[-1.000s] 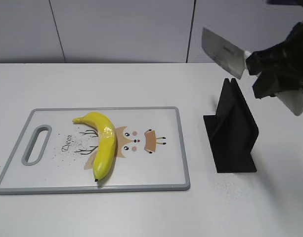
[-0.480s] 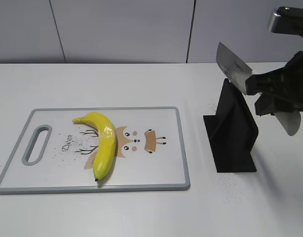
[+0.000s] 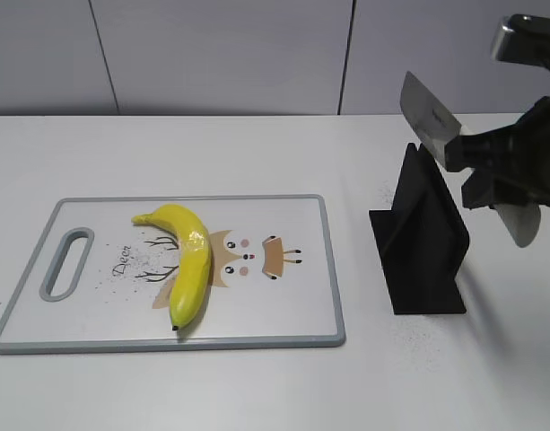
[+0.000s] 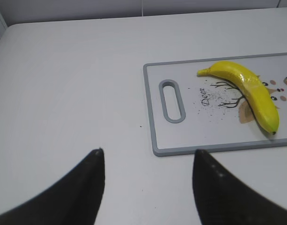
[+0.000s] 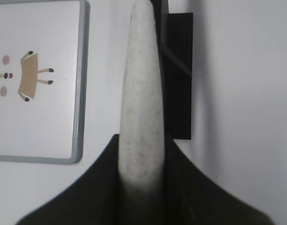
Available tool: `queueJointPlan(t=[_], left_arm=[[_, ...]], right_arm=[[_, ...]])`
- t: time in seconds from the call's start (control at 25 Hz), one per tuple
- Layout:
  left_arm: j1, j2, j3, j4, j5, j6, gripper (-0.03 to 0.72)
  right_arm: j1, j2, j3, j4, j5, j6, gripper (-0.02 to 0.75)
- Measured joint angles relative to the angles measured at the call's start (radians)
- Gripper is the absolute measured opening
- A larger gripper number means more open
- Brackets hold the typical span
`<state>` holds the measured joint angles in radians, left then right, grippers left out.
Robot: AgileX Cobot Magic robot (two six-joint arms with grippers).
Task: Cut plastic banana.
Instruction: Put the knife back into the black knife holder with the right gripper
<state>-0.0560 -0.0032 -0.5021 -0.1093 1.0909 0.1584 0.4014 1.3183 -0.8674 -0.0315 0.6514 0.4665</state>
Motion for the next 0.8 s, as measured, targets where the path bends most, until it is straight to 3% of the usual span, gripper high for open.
queueJointPlan(t=[0.56,0.64,0.8], left_arm=[[0.0,0.0,0.0,0.0,0.0,0.0,0.57],[0.0,0.0,0.0,0.0,0.0,0.0,0.57],[0.0,0.0,0.0,0.0,0.0,0.0,0.56]], right_arm=[[0.0,0.0,0.102,0.05,0.01,-0.018,0.165],[0.0,0.0,0.102,0.051,0.011,-0.02,0.22],[0.0,-0.01,0.102,0.051,0.01,-0.037,0.477]])
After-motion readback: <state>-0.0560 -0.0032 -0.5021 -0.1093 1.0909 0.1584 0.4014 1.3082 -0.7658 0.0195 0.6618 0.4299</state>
